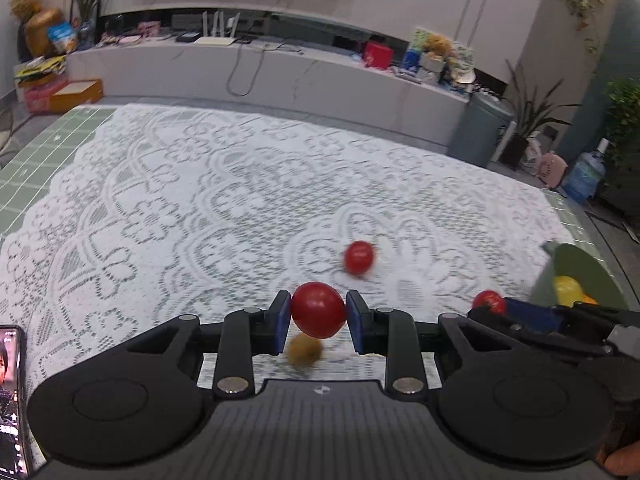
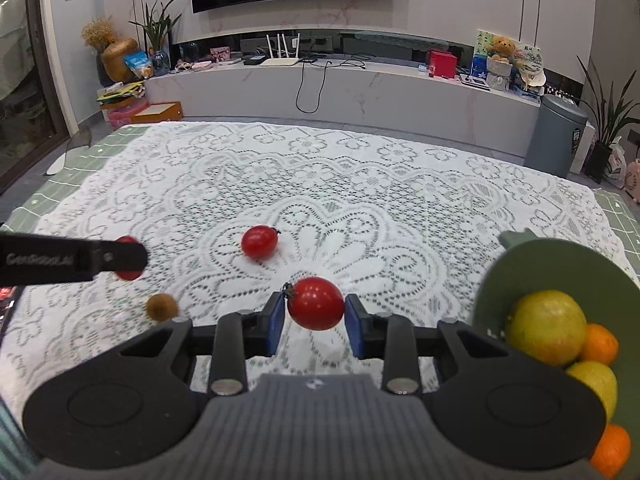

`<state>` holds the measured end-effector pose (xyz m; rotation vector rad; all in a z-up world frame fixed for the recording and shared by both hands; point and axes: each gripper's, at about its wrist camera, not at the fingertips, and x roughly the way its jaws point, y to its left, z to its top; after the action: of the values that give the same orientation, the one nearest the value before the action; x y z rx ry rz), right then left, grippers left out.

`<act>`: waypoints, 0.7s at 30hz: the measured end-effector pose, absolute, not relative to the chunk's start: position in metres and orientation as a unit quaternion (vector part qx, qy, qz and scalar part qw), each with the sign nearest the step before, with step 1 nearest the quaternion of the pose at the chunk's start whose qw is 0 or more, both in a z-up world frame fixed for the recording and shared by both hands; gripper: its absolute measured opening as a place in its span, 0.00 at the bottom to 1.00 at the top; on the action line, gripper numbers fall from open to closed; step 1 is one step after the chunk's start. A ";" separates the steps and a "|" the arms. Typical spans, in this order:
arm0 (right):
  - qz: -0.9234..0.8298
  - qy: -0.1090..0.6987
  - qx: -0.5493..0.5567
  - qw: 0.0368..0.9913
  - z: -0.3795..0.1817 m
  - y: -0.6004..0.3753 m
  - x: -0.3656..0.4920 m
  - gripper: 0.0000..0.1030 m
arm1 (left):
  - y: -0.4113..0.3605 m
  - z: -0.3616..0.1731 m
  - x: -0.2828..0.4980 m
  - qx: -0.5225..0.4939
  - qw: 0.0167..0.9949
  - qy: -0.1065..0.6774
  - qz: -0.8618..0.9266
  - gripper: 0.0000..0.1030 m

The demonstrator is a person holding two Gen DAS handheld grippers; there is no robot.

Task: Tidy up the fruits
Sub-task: 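Carry both tomatoes over the green colander and lower them in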

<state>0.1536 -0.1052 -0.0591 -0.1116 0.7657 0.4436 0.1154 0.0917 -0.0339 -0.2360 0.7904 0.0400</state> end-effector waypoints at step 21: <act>0.181 0.335 -0.020 0.924 -0.028 -0.181 0.097 0.27 | 0.003 -0.008 0.093 -0.069 0.922 0.374 -0.078 0.32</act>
<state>0.0974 -0.1812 -0.0282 -0.0411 0.6880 0.3716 0.0935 0.0031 -0.0079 -0.1408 0.7676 -0.1608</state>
